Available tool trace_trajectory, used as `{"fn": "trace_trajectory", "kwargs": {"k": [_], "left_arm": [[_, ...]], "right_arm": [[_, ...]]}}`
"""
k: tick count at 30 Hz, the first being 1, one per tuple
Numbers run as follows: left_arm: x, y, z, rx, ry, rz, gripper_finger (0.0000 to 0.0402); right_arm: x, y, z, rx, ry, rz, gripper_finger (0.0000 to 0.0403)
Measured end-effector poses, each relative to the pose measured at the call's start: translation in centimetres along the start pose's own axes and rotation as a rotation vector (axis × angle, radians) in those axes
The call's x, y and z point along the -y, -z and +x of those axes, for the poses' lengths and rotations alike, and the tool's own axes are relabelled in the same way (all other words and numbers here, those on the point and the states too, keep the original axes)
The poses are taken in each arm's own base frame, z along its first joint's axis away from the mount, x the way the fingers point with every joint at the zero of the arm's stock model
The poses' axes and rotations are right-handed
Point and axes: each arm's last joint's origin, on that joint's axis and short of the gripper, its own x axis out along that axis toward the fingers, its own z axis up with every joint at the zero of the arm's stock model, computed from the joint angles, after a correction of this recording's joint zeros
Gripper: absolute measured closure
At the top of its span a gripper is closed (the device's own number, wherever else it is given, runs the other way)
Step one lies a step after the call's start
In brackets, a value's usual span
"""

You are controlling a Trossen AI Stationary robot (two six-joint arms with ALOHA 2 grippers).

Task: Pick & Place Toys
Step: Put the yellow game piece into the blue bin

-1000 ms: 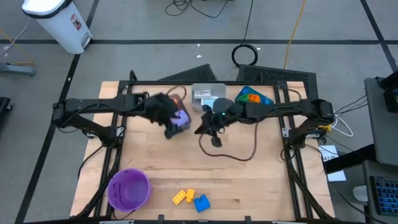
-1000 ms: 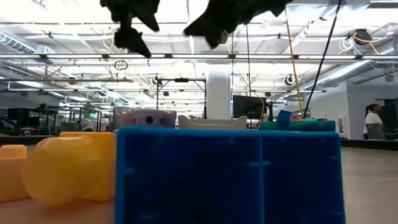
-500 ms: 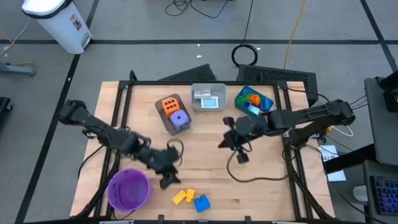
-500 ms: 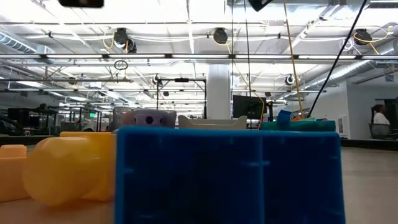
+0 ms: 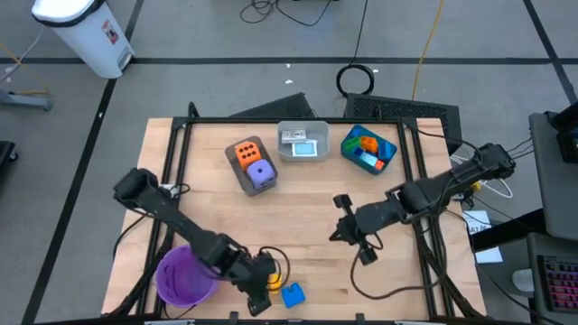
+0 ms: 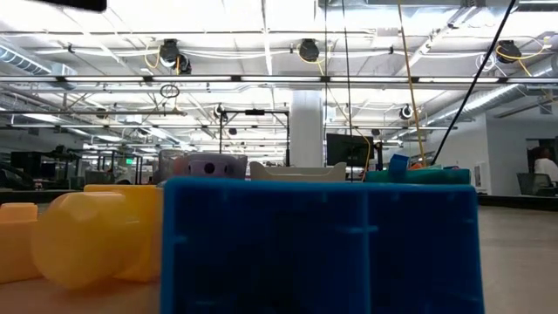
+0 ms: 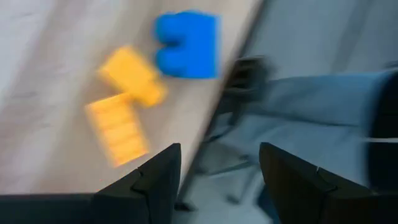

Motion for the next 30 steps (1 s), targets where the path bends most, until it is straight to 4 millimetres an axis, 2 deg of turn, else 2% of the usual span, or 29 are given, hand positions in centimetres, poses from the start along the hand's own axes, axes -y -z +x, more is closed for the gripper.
{"fn": "trace_trajectory", "kwargs": {"k": [6,14,30], "left_arm": [[-1.5,0.1,2.0,-0.088,-0.256,-0.023,0.0179],[-2.8,-0.1,5.2,-0.113,-0.326,-0.069,0.0179],[-3.8,-1.9,5.2,-0.010,-0.374,-0.119,0.0174]], "right_arm": [[-0.7,0.3,0.0,-0.027,-0.021,0.014,0.0403],[-0.6,0.5,-0.1,-0.054,-0.015,0.064,0.0403],[-0.6,0.6,-0.1,-0.059,-0.018,0.064,0.0403]]}}
